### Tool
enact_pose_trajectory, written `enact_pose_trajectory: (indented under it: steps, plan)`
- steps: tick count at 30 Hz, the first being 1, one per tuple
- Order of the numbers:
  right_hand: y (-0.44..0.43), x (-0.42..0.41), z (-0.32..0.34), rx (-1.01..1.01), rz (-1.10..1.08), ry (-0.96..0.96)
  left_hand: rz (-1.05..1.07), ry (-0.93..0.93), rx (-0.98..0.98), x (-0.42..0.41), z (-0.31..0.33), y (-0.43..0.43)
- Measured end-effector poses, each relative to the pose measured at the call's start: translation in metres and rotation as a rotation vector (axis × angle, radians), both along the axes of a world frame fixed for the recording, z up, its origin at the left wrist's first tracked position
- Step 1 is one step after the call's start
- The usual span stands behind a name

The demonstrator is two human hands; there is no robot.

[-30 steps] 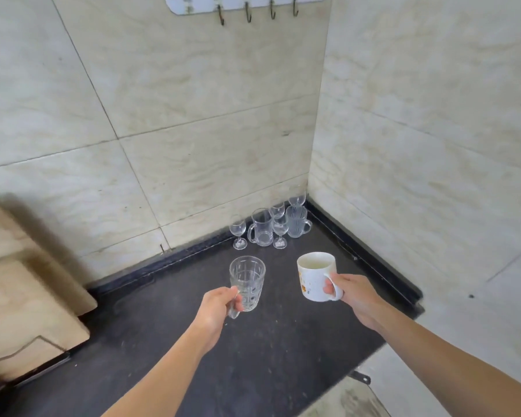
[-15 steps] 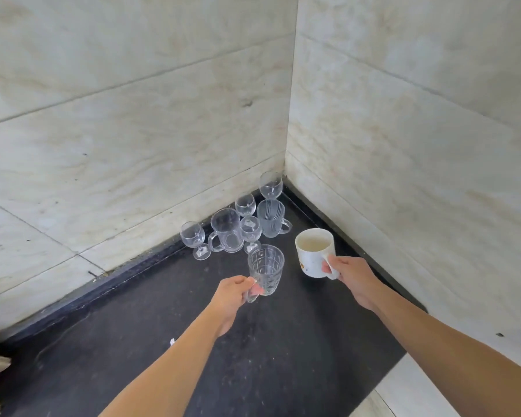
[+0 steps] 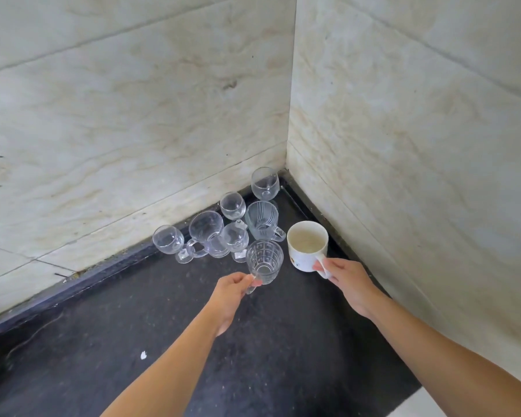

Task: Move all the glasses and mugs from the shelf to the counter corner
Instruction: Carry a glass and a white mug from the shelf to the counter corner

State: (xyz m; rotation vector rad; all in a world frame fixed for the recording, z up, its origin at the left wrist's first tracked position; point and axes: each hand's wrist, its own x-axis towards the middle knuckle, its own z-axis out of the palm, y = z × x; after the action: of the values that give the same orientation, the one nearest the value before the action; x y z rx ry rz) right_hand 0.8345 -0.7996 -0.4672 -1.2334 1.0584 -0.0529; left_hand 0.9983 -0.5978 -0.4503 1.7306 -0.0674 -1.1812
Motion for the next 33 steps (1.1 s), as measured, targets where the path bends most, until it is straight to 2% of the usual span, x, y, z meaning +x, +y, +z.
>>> enact_pose_trajectory:
  steps: [9,12,14,18,21,26,29,33]
  plan:
    - [-0.012,-0.001,-0.017,-0.051,0.022,0.052,0.018,0.007,-0.003,-0.003,-0.017,-0.011]
    - [-0.012,0.001,-0.015,-0.137,0.027,0.073,0.032,-0.011,0.008,-0.002,-0.017,-0.013]
    - [-0.010,0.003,-0.011,-0.306,0.070,0.127,0.071,-0.040,0.022,-0.003,-0.014,-0.013]
    - [0.004,0.001,0.007,-0.772,0.212,0.249,0.139,-0.107,0.071,-0.014,0.000,-0.004]
    - [0.023,-0.002,0.021,-1.056,0.356,0.278,0.104,-0.209,0.143,-0.021,0.013,0.017]
    - [0.077,0.014,0.046,-1.193,0.686,0.102,-0.060,-0.473,0.300,-0.033,0.039,0.082]
    - [0.123,0.036,0.060,-1.251,0.873,-0.021,-0.038,-0.556,0.365,-0.044,0.056,0.137]
    - [0.209,0.056,0.080,-1.327,1.079,-0.194,0.100,-0.644,0.456,-0.077,0.081,0.238]
